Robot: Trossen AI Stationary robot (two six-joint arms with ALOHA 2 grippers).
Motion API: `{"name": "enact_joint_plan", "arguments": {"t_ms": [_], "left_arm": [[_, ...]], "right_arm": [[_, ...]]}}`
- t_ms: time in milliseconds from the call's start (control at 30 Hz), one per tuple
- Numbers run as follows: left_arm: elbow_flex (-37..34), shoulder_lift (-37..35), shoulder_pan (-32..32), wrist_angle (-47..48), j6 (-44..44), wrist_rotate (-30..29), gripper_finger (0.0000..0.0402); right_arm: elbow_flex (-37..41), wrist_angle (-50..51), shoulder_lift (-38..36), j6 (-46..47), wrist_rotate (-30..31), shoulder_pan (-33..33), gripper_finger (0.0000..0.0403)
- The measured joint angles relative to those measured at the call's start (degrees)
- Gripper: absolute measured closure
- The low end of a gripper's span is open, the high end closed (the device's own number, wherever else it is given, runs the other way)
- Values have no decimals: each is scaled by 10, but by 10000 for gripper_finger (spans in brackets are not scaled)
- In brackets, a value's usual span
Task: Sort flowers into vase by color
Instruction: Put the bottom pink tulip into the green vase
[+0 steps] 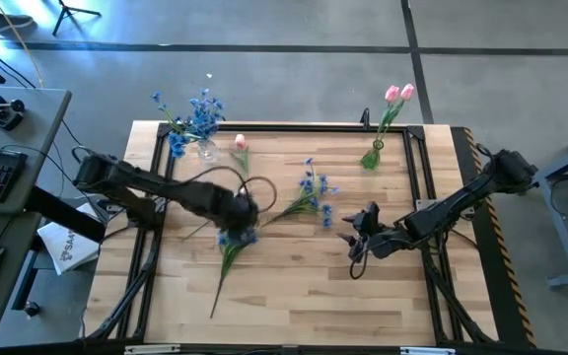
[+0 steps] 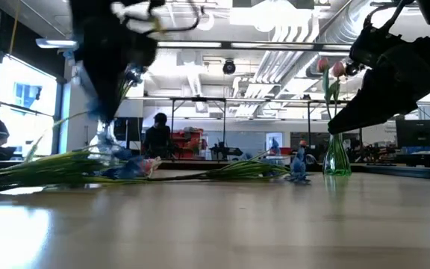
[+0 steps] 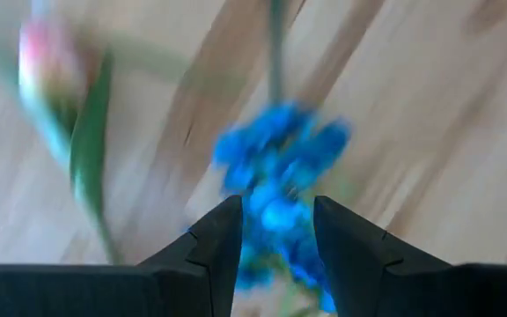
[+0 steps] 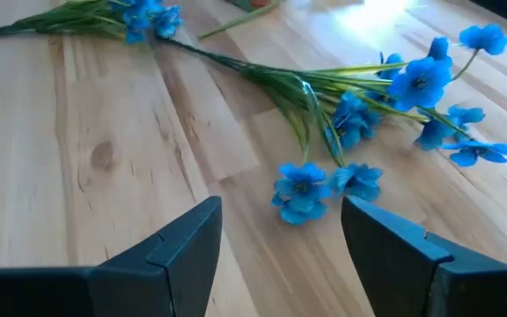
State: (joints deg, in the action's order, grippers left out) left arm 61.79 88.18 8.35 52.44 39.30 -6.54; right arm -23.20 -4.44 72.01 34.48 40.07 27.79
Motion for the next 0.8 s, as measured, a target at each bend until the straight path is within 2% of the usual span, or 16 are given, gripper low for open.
{"name": "enact_joint_plan", "arguments": {"t_ms": [167, 267, 400, 600, 800], "left_arm": [[-68, 0, 17, 49, 105, -28, 271], [-101, 0, 10, 51, 131, -34, 271], [-115, 0, 2, 46, 136, -42, 271], [-116, -3, -21, 40, 126, -91, 271], [-163, -3, -72, -60, 80, -82, 293]], "right_arm": [[0, 0, 0, -3, 0, 0, 171], [0, -1, 0, -14, 1, 0, 171], [0, -1, 0, -15, 1, 0, 171], [0, -3, 0, -15, 1, 0, 171], [0, -5, 0, -15, 1, 0, 171]]}}
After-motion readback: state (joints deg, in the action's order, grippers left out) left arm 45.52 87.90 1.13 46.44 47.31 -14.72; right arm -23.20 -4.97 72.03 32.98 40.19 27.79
